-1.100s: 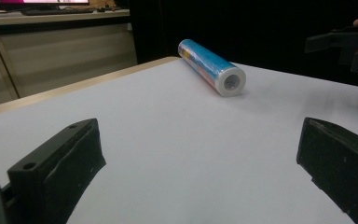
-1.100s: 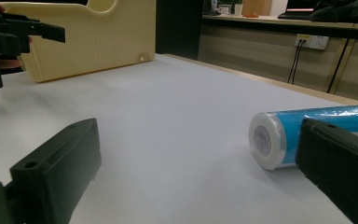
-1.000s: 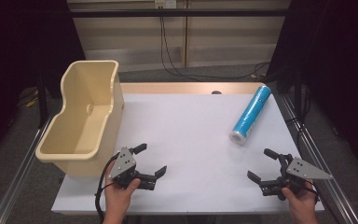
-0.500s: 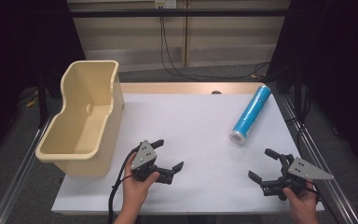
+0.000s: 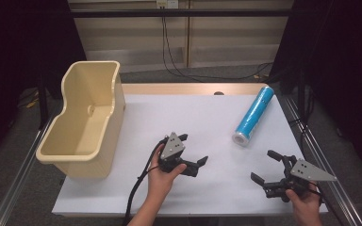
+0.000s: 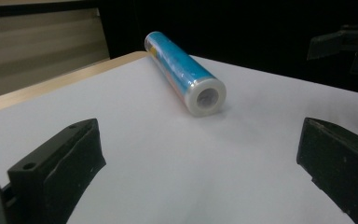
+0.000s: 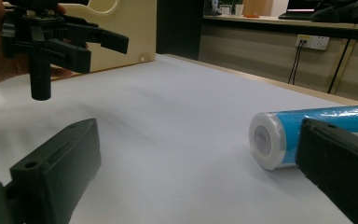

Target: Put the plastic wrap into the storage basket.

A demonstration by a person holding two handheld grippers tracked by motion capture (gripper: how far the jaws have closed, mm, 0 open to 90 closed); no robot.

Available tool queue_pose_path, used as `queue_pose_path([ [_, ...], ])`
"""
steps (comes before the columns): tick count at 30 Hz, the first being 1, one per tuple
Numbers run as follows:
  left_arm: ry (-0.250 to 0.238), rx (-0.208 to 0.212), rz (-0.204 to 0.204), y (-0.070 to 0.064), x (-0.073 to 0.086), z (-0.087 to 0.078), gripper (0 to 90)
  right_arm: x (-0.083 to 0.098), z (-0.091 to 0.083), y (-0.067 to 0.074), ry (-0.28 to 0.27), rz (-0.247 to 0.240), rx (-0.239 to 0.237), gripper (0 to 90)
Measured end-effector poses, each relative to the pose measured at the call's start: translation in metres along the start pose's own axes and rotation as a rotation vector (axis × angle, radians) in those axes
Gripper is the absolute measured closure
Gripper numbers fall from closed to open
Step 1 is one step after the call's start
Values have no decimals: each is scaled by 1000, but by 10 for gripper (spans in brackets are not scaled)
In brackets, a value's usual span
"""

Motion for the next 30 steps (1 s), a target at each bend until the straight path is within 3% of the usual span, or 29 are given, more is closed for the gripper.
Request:
queue_pose_path([
  [10, 30, -9, 8, -12, -10, 38, 0, 0, 0, -1, 1, -1, -2, 0],
  [21, 42, 16, 11, -25, -15, 79, 0, 0, 0, -1, 2, -3, -1, 0],
  [26, 76, 7, -13, -29, -16, 96, 0, 1, -1, -1, 5, -4, 1, 0],
  [30, 112, -24, -25, -29, -18, 112, 0, 1, -1, -2, 5, -3, 1, 0],
])
Point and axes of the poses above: each handheld gripper's, and its own axes: z roughly forward along the jaws, x roughly out of its underside, y roughly to its left, the point moved 4 cm from there along z, roughly forward along the jaws, and after that the axes turned 3 degrees about -x, right-handed, at the moved point
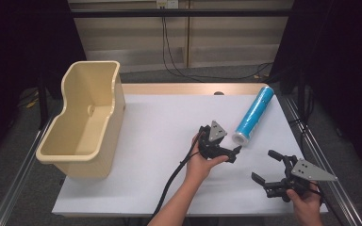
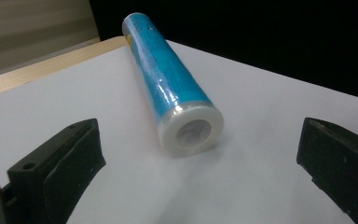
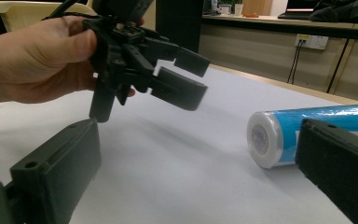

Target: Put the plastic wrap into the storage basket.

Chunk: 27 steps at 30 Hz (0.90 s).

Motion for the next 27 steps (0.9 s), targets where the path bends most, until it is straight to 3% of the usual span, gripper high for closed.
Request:
queue_pose_path([
  [4, 2, -8, -36, 1, -1, 8, 0, 0, 0, 0, 2, -1, 0, 0],
  [9, 58, -34, -56, 0, -3, 27, 0, 1, 0, -1, 7, -4, 5, 2],
  [13, 53, -32, -44, -3, -5, 36, 0, 0, 1, 0, 5, -14, 3, 2],
  [15, 73, -40, -53, -6, -2, 44, 0, 0, 1, 1, 10, -22, -1, 2],
  [21, 98, -57, -17, -10, -3, 56, 0, 0, 0, 0, 7, -24, 0, 2],
  [27, 121, -72, -18, -13, -4, 67, 10, 0, -1, -1, 2, -18, 5, 2],
])
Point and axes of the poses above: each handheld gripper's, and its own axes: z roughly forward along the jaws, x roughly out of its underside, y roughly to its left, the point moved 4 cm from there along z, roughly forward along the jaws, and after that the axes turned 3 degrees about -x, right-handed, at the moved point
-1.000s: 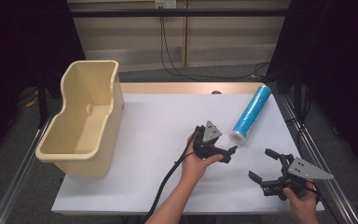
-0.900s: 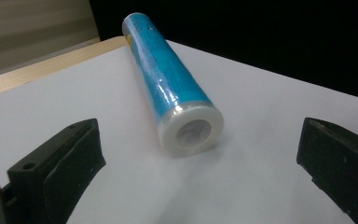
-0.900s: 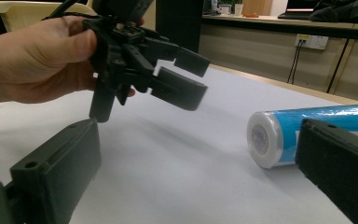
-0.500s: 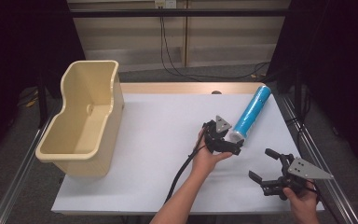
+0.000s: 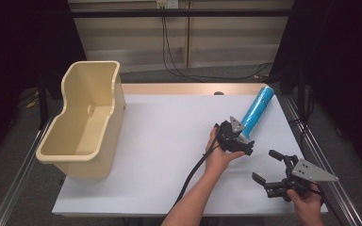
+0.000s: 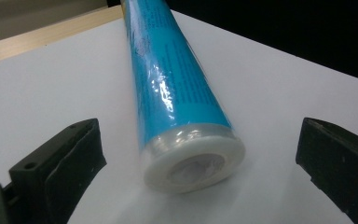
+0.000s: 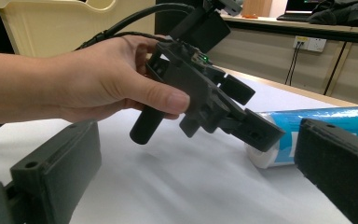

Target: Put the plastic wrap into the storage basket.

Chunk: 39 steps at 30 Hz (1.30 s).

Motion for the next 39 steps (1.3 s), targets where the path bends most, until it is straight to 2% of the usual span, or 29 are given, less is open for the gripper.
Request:
queue_pose_path([
  [4, 12, -16, -3, 0, 0, 4, 21, 0, 0, 0, -2, 2, 0, 2],
  [6, 18, -22, 15, 1, 2, 7, 29, 0, 0, 0, -1, 1, 0, 2],
  [11, 17, -19, 0, 2, 2, 9, 48, 0, 0, 0, -3, 3, 0, 2],
  [17, 22, -22, 9, 3, 3, 13, 99, 0, 0, 0, -2, 0, -3, 2],
  [19, 29, -27, -10, 4, 3, 13, 128, 0, -1, 0, -2, -1, -3, 2],
  [21, 28, -36, 5, 4, 4, 13, 135, 0, -1, 0, -1, 3, -3, 2],
  [29, 32, -31, -23, 6, 5, 16, 154, 0, -1, -1, -2, 2, -3, 2],
  [31, 38, -36, -35, 6, 5, 16, 160, 0, -1, -1, -4, 2, -3, 2],
  [32, 42, -36, -24, 5, 5, 18, 183, 0, -1, -2, -4, 2, -1, 2],
  [35, 60, -31, -27, 4, 4, 19, 196, 0, -1, -2, -4, 1, 1, 2],
  [37, 85, -32, -8, 1, 5, 22, 222, 0, -2, -2, -4, -1, 1, 2],
  [39, 92, -29, -16, 0, 5, 23, 239, 0, -2, -2, -5, -1, 2, 2],
])
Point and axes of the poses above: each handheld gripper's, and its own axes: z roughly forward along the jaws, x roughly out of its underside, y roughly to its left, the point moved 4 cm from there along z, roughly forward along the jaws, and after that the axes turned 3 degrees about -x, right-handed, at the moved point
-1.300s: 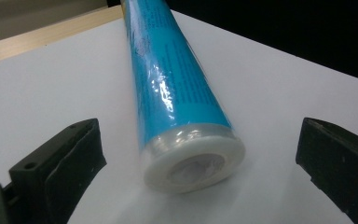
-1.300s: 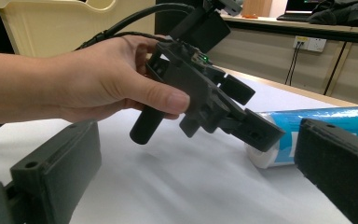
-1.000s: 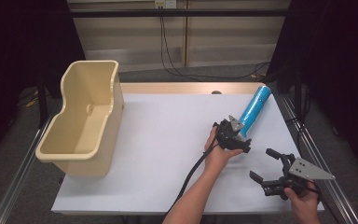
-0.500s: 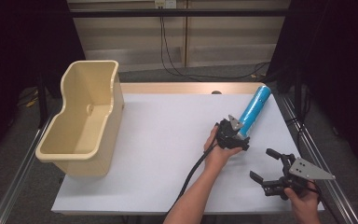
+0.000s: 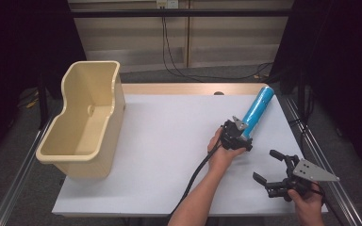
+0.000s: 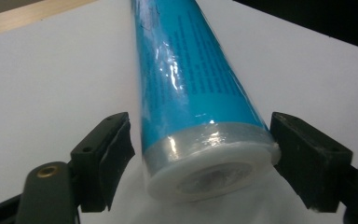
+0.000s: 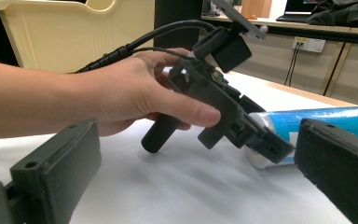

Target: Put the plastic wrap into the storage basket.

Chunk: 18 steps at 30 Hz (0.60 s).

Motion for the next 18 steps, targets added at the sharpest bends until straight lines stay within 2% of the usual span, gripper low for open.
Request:
queue_pose_path([
  [2, 6, -6, 6, 0, -1, 0, 272, 0, 0, 0, -2, 4, 1, 2],
  [10, 40, -29, -73, 2, -2, -7, 300, 0, 0, 0, 0, 2, 1, 2],
  [13, 56, -36, -61, 4, -2, -11, 308, 1, -1, -1, 2, 3, 3, 2],
  [15, 62, -34, -86, 10, 2, -17, 314, 1, -2, -1, 2, 4, 4, 2],
  [18, 69, -34, -93, 14, 5, -23, 318, 1, -2, -2, 3, 6, 5, 2],
])
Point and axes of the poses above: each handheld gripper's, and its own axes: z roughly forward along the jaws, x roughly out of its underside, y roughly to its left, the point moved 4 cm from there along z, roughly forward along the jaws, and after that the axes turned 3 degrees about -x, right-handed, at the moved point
